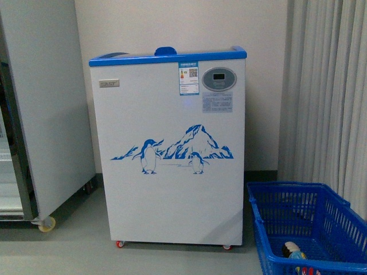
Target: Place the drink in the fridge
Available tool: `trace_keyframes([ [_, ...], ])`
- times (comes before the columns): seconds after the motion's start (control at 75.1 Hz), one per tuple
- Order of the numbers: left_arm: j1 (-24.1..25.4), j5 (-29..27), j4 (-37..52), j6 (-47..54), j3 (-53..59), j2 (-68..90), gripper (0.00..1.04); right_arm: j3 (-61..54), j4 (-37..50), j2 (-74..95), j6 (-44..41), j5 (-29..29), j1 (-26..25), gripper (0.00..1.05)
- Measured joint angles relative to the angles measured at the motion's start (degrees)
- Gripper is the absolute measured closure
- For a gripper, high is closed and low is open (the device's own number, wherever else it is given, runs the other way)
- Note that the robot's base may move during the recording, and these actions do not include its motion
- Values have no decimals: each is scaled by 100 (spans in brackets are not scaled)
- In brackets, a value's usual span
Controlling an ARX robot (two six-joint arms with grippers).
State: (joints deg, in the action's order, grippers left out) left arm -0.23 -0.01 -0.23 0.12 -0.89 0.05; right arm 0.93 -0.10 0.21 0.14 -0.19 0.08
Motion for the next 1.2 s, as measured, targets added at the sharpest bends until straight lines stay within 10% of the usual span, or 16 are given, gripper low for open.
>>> trace_keyframes([
  [1.199,0,2,0,0,0,0,8,0,0,0,0,11,0,8],
])
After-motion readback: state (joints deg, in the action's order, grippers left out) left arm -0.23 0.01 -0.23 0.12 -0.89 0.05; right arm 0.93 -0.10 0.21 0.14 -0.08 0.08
